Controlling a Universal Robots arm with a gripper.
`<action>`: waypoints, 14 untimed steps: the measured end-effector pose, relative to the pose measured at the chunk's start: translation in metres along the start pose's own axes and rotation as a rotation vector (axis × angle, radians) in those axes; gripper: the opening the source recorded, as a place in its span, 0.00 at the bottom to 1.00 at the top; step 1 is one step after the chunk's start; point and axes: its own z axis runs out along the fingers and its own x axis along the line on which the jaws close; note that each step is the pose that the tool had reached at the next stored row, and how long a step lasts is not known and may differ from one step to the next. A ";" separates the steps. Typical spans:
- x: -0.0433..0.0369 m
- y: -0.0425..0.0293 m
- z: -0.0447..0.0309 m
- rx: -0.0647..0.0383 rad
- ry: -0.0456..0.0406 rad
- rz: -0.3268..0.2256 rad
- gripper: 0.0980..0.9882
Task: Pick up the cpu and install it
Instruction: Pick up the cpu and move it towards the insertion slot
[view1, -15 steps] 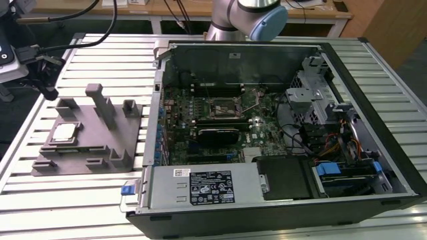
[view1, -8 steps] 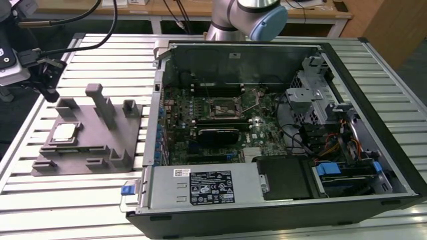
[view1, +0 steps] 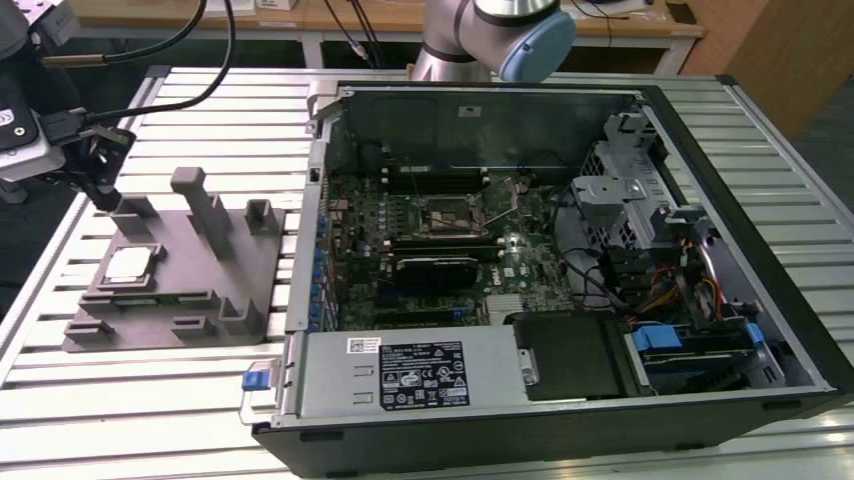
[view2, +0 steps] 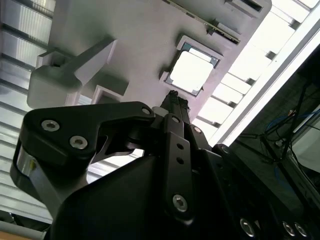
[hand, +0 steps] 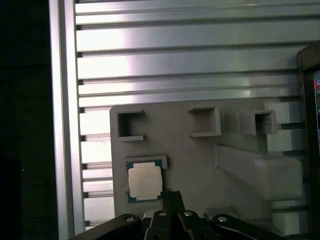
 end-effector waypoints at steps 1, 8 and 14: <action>0.0003 -0.0001 0.0013 0.000 0.0000 0.000 0.01; 0.0022 -0.0006 0.0113 0.000 0.0000 0.000 0.01; 0.0035 -0.0011 0.0202 0.000 0.0000 0.000 0.01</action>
